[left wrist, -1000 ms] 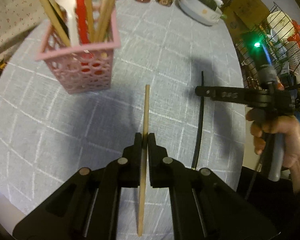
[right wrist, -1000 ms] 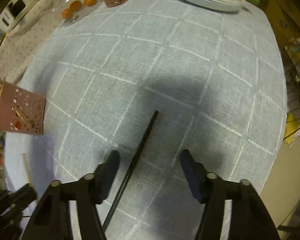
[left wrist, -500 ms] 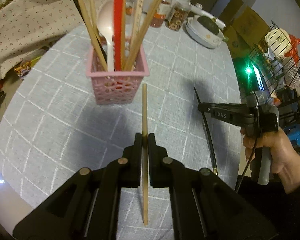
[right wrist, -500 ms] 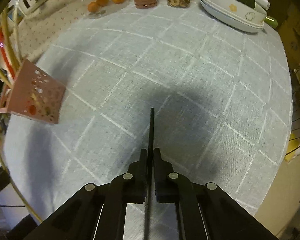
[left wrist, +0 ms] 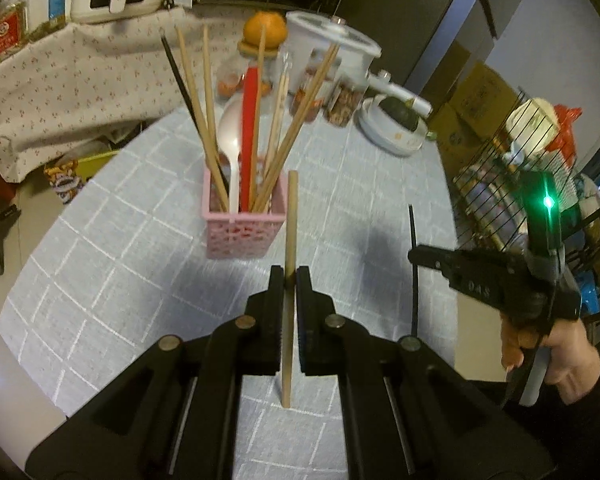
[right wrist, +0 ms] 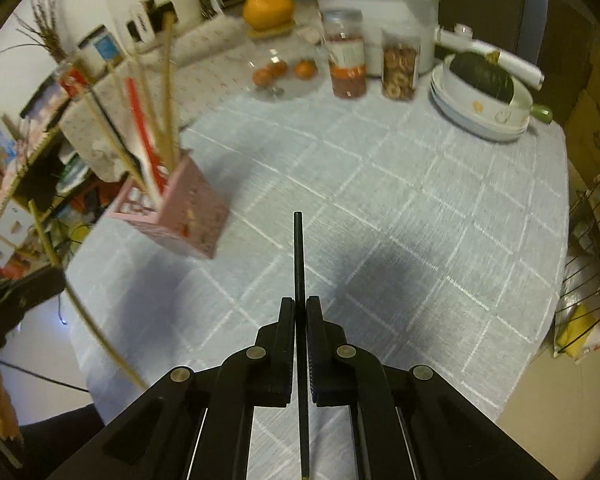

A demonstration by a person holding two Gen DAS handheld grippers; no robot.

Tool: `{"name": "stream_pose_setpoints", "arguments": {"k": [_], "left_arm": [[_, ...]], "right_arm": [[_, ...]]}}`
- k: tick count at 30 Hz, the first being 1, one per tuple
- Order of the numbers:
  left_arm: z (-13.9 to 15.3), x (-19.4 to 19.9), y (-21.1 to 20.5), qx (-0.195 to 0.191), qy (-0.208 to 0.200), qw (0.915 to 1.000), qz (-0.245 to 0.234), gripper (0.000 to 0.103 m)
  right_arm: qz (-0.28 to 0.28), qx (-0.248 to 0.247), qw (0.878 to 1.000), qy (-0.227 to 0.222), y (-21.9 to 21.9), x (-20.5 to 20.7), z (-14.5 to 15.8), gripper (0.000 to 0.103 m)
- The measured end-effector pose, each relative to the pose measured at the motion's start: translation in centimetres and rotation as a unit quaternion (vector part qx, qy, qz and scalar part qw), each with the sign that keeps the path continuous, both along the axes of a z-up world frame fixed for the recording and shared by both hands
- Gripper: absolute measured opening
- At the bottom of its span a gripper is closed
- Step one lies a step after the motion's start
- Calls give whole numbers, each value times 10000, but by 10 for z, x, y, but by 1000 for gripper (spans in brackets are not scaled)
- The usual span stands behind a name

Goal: Organize utensils
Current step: 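Insert the wooden chopstick into the basket with the left tool while the right tool carries the black chopstick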

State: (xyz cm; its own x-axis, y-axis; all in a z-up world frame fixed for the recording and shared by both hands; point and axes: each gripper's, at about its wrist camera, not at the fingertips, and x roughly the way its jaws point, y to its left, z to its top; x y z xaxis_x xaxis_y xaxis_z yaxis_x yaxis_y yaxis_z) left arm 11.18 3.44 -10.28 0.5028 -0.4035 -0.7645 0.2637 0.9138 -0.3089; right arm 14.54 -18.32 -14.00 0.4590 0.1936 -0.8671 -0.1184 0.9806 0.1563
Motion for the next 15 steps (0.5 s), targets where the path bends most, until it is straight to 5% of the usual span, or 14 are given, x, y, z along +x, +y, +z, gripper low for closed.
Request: {"name": "stream_pose_setpoints", "arguments": {"k": [15], "left_arm": [[57,-6,23,-543,-1070,9906,654,6]], "right_arm": [[59,415,9923,-1169,-9,-42,65,5]]}}
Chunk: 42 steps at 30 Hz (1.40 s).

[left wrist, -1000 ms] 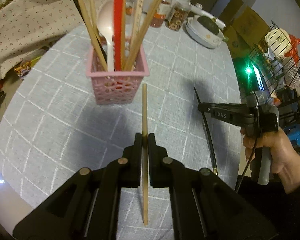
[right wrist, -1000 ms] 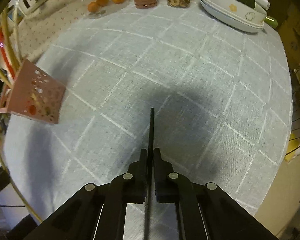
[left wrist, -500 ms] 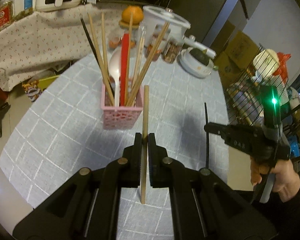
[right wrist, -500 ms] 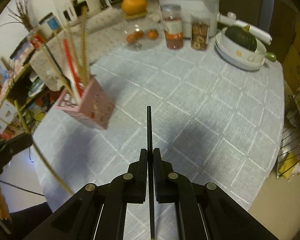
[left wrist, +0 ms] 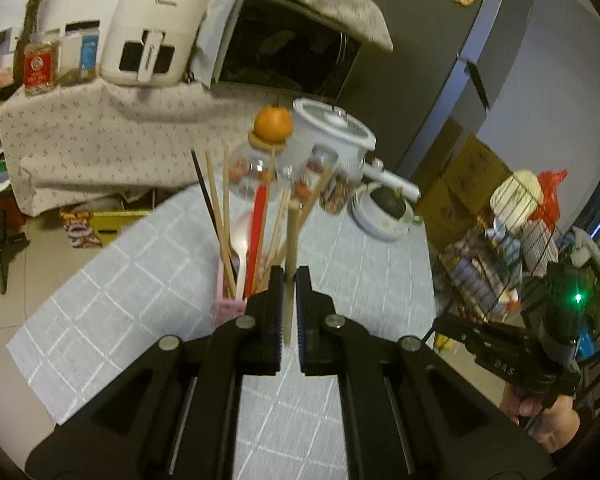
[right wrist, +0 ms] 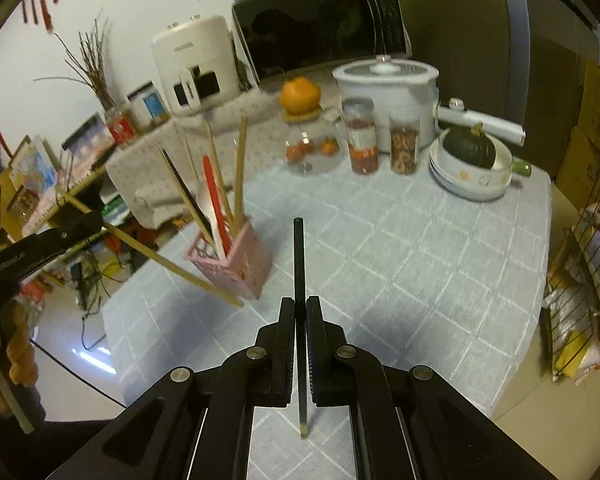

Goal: Organize utensils
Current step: 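Insert the wooden chopstick into the basket with the left tool while the right tool carries the black chopstick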

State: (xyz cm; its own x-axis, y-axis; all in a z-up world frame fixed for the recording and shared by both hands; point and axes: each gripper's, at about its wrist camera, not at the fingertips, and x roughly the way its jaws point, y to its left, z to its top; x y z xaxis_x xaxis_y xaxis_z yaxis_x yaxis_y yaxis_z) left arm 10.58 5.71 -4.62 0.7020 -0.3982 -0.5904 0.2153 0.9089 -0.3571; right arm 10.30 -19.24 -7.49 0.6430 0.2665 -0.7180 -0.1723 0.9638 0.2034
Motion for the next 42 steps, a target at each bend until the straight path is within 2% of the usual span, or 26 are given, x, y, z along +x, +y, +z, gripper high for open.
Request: {"name": "stream_pose_setpoints", "arguments": {"k": [9,13,18,25,32,37,40,41,42], "left_arm": [[29,-3,7,-74,-832,9955,441,6],[34,0,6,113,-995,9932,594,6],[32,6,1,550,-1147,9888,780,6],[15,23,-10,1040,-940,9871,774,6],[-7,40,-21,1343,-649,9865,678,6],[-21,51,-25,1412,-417,9871,629,6],[-25,54,-24,1248,-418,9895,600,7],[-25,55,-23,1208,-387,9900,611,15],[-25,55,-23,1170,-358,9906,614,29]], "right_arm": [[59,200,9990,-388,6,2,31,5],[77,256,9988,-415,10,7,37,5],[103,229,9985,-477,16,9,41,5],[133,277,9981,-538,19,10,45,5],[95,413,9974,-585,18,13,50,5],[77,552,9962,-665,19,14,57,5],[87,628,9954,-722,22,16,62,5],[101,653,9949,-758,24,17,65,5],[113,662,9946,-789,26,17,67,5]]}}
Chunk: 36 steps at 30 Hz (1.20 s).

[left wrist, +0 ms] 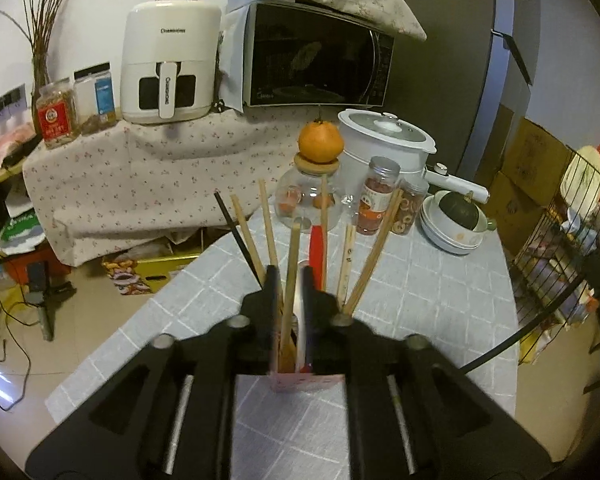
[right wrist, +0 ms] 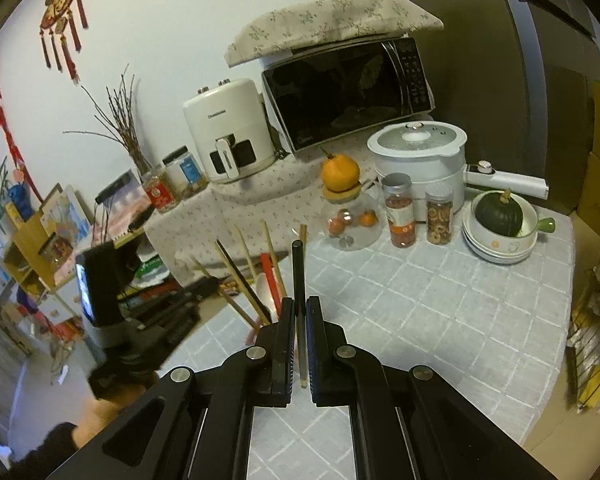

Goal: Organize utensils
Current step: 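Insert the wooden chopstick into the basket with the left tool while the right tool carries the black chopstick, then insert the black chopstick into the basket and open the right tool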

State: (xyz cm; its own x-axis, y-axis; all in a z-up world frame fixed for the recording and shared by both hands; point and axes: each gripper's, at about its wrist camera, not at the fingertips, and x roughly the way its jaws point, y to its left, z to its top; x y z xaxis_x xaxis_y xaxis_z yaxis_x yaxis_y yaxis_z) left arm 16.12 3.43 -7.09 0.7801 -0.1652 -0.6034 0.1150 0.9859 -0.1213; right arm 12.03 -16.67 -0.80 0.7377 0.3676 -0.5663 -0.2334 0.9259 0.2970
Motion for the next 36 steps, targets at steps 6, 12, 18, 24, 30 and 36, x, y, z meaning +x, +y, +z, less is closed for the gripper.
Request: {"name": "stream_pose_setpoints", "arguments": {"k": [6,12,18,24,30,36], "left_arm": [[11,-11,8,-83,33,9999,57,47],[12,-24,25,49,197,9997,139,53],[0,-22,50,-135,629,9974,334,53],[-11,-21,59,-240,936,9945,393,53],[-19,-21,59,-190,1109,9930,366,53],[-23,-21,58,-129,1189,9924,304,53]], "right_arm": [[-33,154,9997,-177,8,8,15,5],[-104,236,9992,-296,20,25,19,5],[-202,346,9987,-323,29,43,11,5],[-217,411,9984,-326,40,59,-1,5],[-220,348,9986,-337,52,72,-20,5],[-177,214,9993,-262,64,80,-34,5]]}}
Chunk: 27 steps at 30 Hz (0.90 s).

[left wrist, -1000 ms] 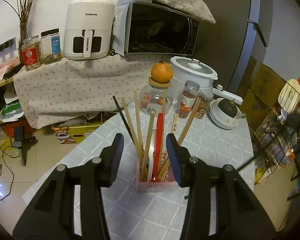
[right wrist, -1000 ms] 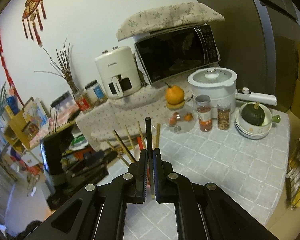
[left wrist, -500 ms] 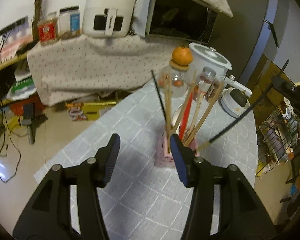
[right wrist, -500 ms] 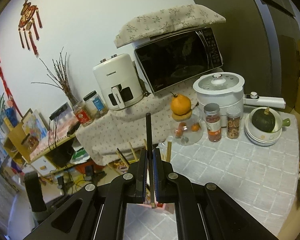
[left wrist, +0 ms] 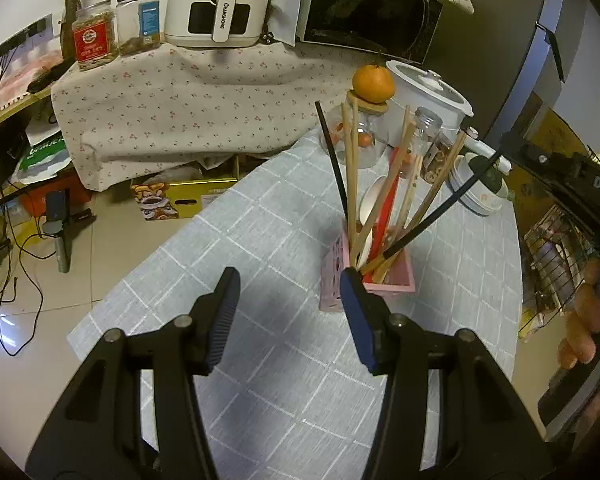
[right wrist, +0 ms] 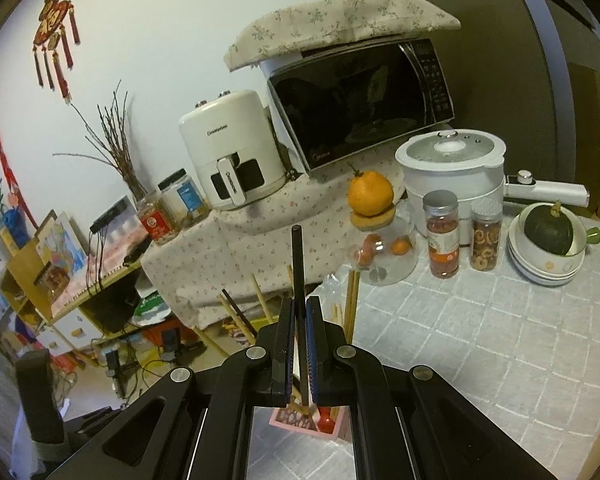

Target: Organize utensils

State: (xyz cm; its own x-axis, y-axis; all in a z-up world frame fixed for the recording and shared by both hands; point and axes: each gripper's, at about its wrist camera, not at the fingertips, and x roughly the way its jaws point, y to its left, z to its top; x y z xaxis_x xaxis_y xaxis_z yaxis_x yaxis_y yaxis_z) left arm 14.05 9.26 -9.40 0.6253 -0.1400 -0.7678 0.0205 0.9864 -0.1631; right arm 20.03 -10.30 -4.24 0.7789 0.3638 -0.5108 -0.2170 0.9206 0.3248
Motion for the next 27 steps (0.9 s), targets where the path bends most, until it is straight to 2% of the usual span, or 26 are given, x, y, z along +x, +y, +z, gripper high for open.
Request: {"name": "stream_pose_setpoints", "arguments": {"k": [7,10,12,13,15,16,19,21,25,27], "left_arm": [[-4,1,0,4,100,9999,-50,53],[-7,2,-1,60,168,9998,-31,53],[-8,2,-2,52,211,9998,-24,53],[-8,2,-3,48,215,9998,-23,53],[-5,0,-4,56,208,9998,-26,56],[-4,-1,-5,63,203,9998,-28,58],[0,-6,-8,164,166,9997,59,71],[4,-10,-9,159,167,9996,151,81],[12,-22,-10,127,221,9992,302,87],[19,-32,-13,168,164,9991,364,96]], "right_arm": [[244,-267,9993,88,18,4,-12,6],[382,-162,9990,179,20,5,-14,10],[372,-58,9992,113,14,2,-8,23],[363,-12,9993,65,11,0,-4,26],[309,29,9995,5,3,-6,4,46],[254,40,9997,-19,-2,-10,8,51],[61,-108,9999,26,-18,-23,18,65],[-67,-289,9995,50,-28,-33,24,81],[-347,-504,9981,48,-53,-59,36,92],[-440,-616,9971,76,-62,-71,40,101]]}}
